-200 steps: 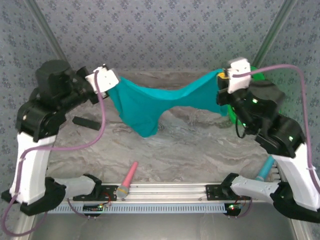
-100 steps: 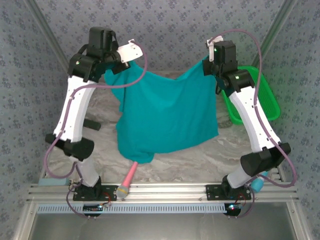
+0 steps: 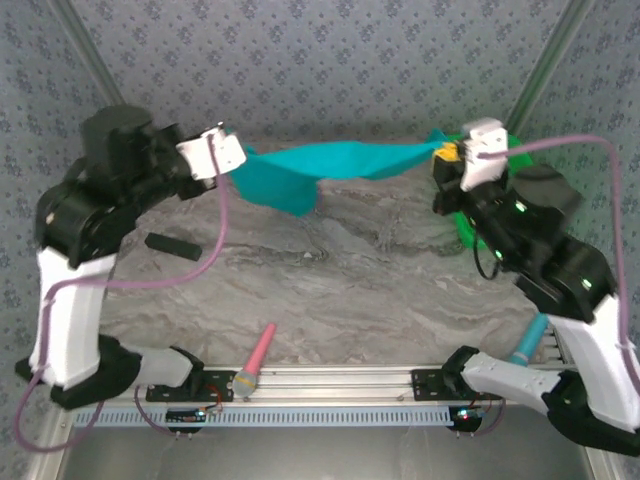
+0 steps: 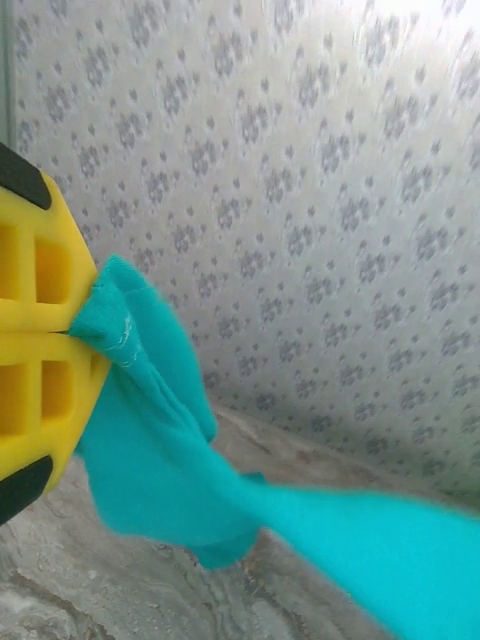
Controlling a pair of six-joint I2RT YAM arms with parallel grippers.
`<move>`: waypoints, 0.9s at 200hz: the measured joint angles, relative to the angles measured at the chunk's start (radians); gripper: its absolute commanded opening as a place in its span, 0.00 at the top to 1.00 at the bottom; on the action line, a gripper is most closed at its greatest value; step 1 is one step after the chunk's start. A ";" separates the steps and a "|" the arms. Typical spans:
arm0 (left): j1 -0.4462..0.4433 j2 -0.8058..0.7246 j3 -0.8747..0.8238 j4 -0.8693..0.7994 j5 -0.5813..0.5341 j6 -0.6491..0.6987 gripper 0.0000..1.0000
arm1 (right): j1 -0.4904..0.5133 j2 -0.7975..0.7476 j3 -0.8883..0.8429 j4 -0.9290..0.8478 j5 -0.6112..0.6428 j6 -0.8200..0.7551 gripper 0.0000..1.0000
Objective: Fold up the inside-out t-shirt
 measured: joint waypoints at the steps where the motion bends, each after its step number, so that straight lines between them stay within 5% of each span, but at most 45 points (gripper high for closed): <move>1: 0.000 -0.005 -0.002 0.001 0.001 0.000 1.00 | 0.002 -0.003 0.000 -0.001 0.002 0.001 1.00; 67: -0.045 0.049 0.124 0.022 0.069 0.009 1.00 | 0.033 0.053 0.089 -0.076 0.091 0.004 1.00; 125: 0.149 0.402 0.274 0.024 0.197 0.027 1.00 | -0.387 0.290 0.093 -0.032 -0.096 0.088 1.00; 173: 0.243 0.755 0.188 0.032 0.270 0.038 1.00 | -0.526 0.647 -0.031 0.093 -0.269 0.166 1.00; 180: 0.252 0.818 0.188 0.045 0.270 0.037 0.88 | -0.536 0.714 -0.025 0.106 -0.281 0.172 0.95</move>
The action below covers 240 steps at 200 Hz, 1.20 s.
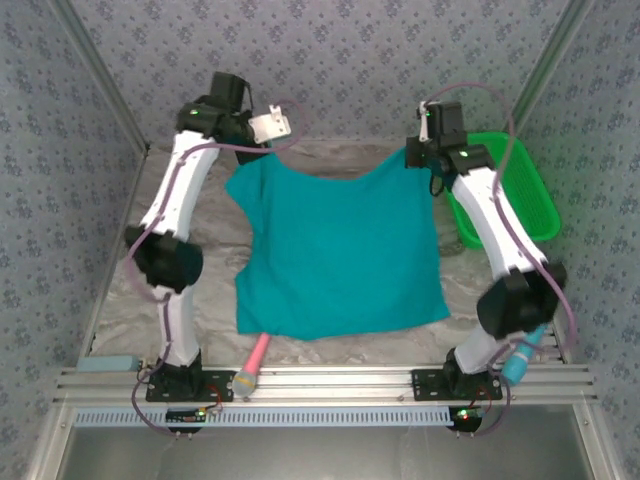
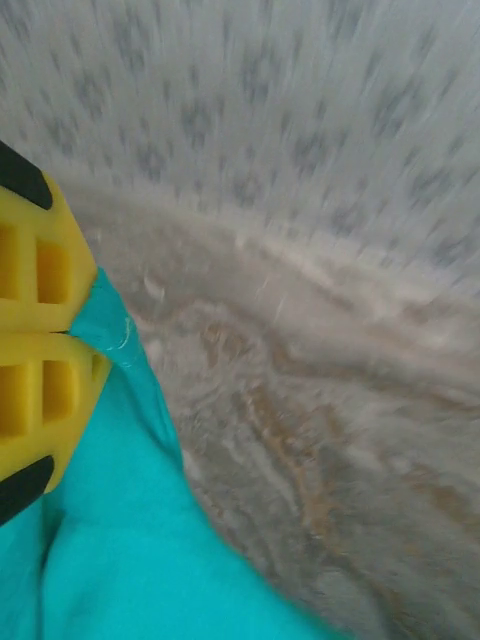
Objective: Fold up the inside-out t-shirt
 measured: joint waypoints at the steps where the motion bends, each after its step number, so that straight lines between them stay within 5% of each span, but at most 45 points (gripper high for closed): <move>1: 0.002 0.013 0.000 0.005 0.000 0.000 0.84 | -0.002 0.013 0.002 0.003 0.000 0.001 0.93; 14: 0.013 0.127 0.007 0.061 -0.017 -0.020 0.37 | -0.017 0.165 0.068 -0.005 -0.006 0.012 0.69; 40: 0.036 0.378 0.170 0.164 -0.095 -0.127 0.31 | -0.042 0.486 0.353 -0.070 0.005 0.051 0.53; 42: 0.038 0.391 0.182 0.168 -0.099 -0.131 0.27 | -0.043 0.504 0.372 -0.074 0.006 0.056 0.52; 46: 0.042 0.426 0.227 0.171 -0.111 -0.164 0.05 | -0.045 0.531 0.399 -0.079 0.003 0.062 0.51; 52: 0.050 0.468 0.286 0.174 -0.129 -0.206 0.00 | -0.046 0.558 0.428 -0.086 0.001 0.069 0.50; 94: 0.097 0.410 0.325 0.168 -0.182 -0.581 0.00 | -0.010 0.448 0.269 -0.069 -0.018 0.081 0.46; 114: 0.128 0.260 0.145 0.156 -0.112 -0.782 0.00 | 0.030 0.307 0.066 -0.027 -0.059 0.103 0.46; 146: 0.171 0.029 -0.291 0.221 0.054 -1.039 0.14 | 0.097 0.137 -0.190 0.033 -0.129 0.137 0.45; 182: 0.144 0.011 -0.564 0.258 0.107 -1.143 0.28 | 0.165 0.058 -0.376 0.085 -0.148 0.156 0.45; 209: 0.106 0.059 -0.595 0.274 0.108 -1.167 0.32 | 0.182 0.051 -0.469 0.119 -0.171 0.177 0.45; 240: 0.082 0.120 -0.558 0.262 0.037 -1.166 0.56 | 0.185 0.051 -0.549 0.159 -0.194 0.200 0.45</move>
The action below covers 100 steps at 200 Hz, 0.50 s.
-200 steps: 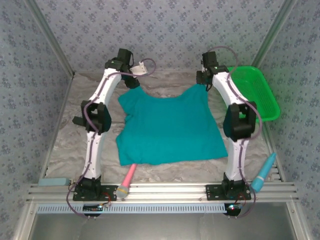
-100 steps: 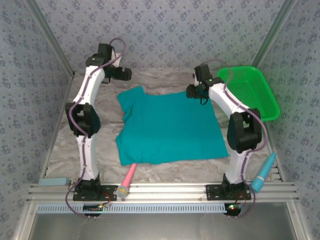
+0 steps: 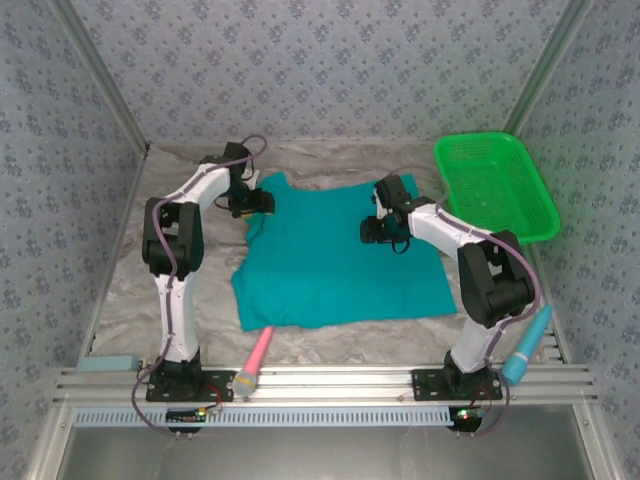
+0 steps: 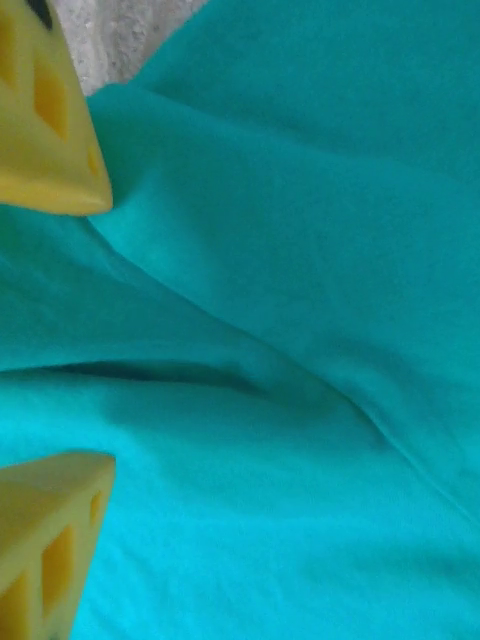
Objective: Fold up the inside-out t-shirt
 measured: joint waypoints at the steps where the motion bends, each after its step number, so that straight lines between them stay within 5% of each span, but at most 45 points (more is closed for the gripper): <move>1: -0.001 0.005 0.005 -0.002 -0.005 0.004 0.57 | 0.000 0.000 -0.002 0.002 0.000 0.000 0.45; 55: -0.014 0.233 0.387 -0.156 -0.301 0.178 0.64 | 0.002 0.021 -0.058 0.072 -0.002 0.013 0.45; 79: -0.021 0.294 0.493 -0.176 -0.372 0.295 0.59 | -0.012 0.045 -0.069 0.087 0.005 0.010 0.45; 100: -0.026 0.334 0.568 -0.177 -0.406 0.388 0.43 | -0.030 0.050 -0.069 0.107 -0.003 0.005 0.45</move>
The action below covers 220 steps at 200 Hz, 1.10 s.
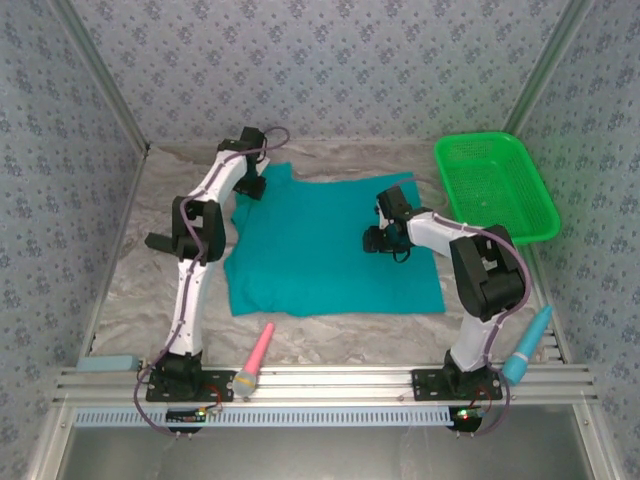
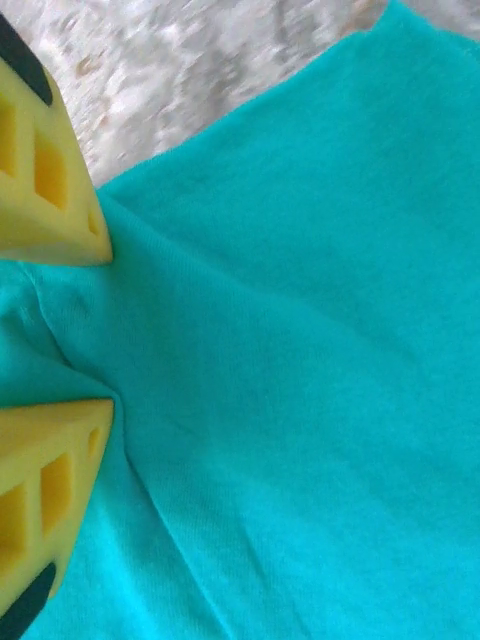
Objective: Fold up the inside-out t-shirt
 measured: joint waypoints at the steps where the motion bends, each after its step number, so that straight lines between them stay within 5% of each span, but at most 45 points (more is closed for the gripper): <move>1: 0.000 0.001 0.002 0.000 0.000 -0.001 0.43 | -0.001 0.000 0.000 0.002 0.000 -0.001 0.45; 36: -0.006 0.037 0.089 -0.005 -0.003 0.068 0.40 | 0.008 0.000 0.000 0.002 0.005 -0.024 0.44; 63: -0.003 0.010 0.093 -0.063 0.002 -0.054 0.41 | 0.090 -0.010 0.012 -0.030 0.011 -0.033 0.45; 107: 0.061 -0.407 -0.577 0.085 0.231 -0.387 0.60 | 0.290 -0.053 0.018 -0.061 0.008 -0.009 0.45; 126: 0.083 -0.496 -0.722 0.159 0.300 -0.475 0.71 | 0.334 -0.078 -0.003 -0.058 0.008 0.017 0.45; 162: 0.084 -0.439 -0.742 0.263 0.335 -0.537 0.88 | 0.374 -0.091 -0.071 -0.059 0.020 0.051 0.47; 220: 0.125 -0.367 -0.648 0.234 0.213 -0.532 0.87 | 0.368 -0.167 -0.193 -0.044 0.094 0.090 0.50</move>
